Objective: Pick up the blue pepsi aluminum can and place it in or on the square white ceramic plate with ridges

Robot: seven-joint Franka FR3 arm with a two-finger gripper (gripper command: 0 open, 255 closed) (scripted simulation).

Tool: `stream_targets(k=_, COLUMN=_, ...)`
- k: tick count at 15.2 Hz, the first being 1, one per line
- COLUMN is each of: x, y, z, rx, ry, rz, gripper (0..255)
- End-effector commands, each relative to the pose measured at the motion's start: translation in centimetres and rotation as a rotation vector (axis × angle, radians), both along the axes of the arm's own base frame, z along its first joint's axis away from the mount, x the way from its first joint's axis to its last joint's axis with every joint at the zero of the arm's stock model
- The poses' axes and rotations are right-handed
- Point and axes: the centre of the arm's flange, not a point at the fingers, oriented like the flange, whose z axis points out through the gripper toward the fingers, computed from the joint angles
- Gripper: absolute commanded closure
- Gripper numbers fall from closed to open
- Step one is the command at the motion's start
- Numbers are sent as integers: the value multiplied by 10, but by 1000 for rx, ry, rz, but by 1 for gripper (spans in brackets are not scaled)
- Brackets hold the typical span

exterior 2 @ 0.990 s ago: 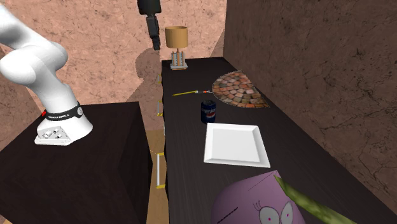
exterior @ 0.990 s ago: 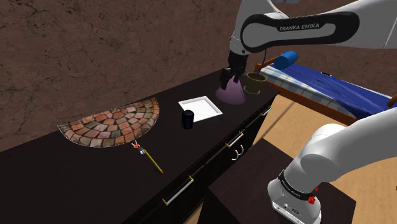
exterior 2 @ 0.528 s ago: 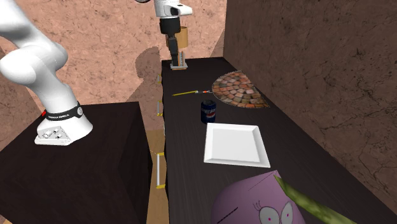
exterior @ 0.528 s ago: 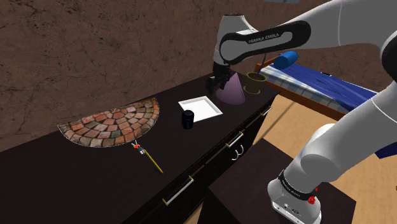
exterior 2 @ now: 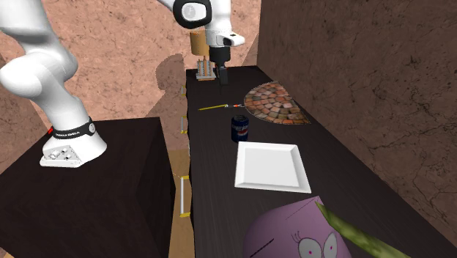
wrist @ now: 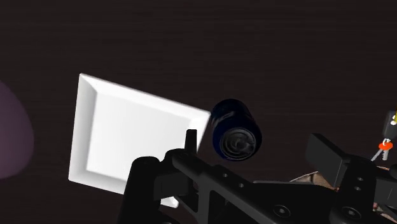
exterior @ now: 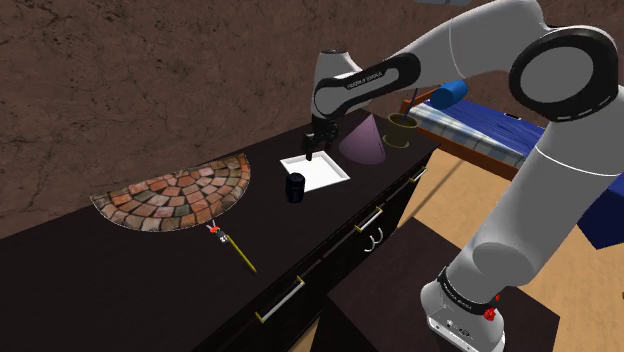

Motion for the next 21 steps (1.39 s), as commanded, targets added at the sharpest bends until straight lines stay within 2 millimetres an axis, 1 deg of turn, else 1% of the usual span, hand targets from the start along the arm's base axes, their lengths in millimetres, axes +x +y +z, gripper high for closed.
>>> stream_targets(k=1, x=18, y=3, z=-19, rx=4, ry=6, rz=-1, gripper=0)
stream_targets(k=11, x=109, y=19, z=-117, rx=23, ry=35, rz=-8, gripper=0)
stream_targets(k=12, x=110, y=19, z=-119, rx=23, ry=35, rz=-8, gripper=0)
stream_targets(k=18, x=110, y=19, z=-151, rx=23, ry=35, rz=-8, gripper=0)
stream_targets(k=19, x=110, y=19, z=-159, rx=23, ry=35, rz=-8, gripper=0)
stream_targets(k=21, x=110, y=19, z=-159, rx=23, ry=35, rz=-8, gripper=0)
